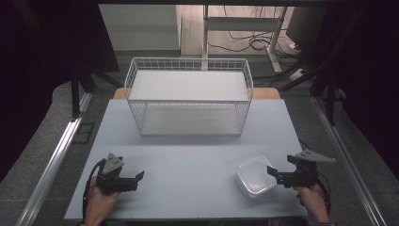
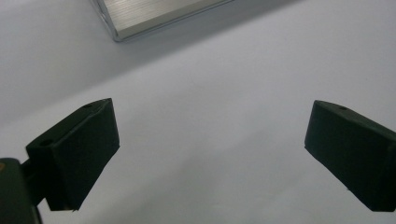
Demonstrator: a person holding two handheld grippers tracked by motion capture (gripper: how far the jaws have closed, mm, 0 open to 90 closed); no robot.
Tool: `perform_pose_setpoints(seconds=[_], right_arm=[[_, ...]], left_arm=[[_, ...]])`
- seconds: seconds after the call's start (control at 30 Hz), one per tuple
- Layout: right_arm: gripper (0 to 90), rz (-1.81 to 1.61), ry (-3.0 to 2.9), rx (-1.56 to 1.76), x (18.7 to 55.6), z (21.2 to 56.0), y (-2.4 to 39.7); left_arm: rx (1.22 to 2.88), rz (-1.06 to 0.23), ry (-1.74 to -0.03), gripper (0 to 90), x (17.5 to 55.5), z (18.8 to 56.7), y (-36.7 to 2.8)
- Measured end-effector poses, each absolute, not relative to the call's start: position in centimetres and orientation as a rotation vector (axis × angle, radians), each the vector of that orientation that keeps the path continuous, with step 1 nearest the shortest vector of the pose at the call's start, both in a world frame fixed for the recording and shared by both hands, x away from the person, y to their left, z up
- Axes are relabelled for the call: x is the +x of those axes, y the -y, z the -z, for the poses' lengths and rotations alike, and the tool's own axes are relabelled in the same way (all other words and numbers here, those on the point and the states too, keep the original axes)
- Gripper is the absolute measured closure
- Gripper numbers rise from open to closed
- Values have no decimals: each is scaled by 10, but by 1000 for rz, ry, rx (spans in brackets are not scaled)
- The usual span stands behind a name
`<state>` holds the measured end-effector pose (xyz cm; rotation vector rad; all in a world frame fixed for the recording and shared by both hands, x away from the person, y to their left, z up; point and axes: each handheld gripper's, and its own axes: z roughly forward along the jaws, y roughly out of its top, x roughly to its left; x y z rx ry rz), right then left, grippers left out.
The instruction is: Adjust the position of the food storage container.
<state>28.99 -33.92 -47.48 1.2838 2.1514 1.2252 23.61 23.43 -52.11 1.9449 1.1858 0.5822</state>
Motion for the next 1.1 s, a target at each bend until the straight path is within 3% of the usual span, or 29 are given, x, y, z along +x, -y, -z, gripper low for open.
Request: perform_pose_setpoints(seconds=[0.97, 1.03, 1.07, 1.1], right_arm=[[0, -1167, -2089, 1457, 285, 473, 355], [88, -1169, -2096, 1466, 283, 470, 356], [250, -1160, -2085, 1457, 281, 467, 358], [250, -1160, -2085, 1457, 281, 467, 358]], left_arm=[[1911, -489, -1144, 25, 235, 524, -236], [1910, -482, -1144, 26, 236, 525, -236], [1910, -481, -1144, 27, 236, 525, -236], [1911, -481, -1145, 27, 236, 525, -236]])
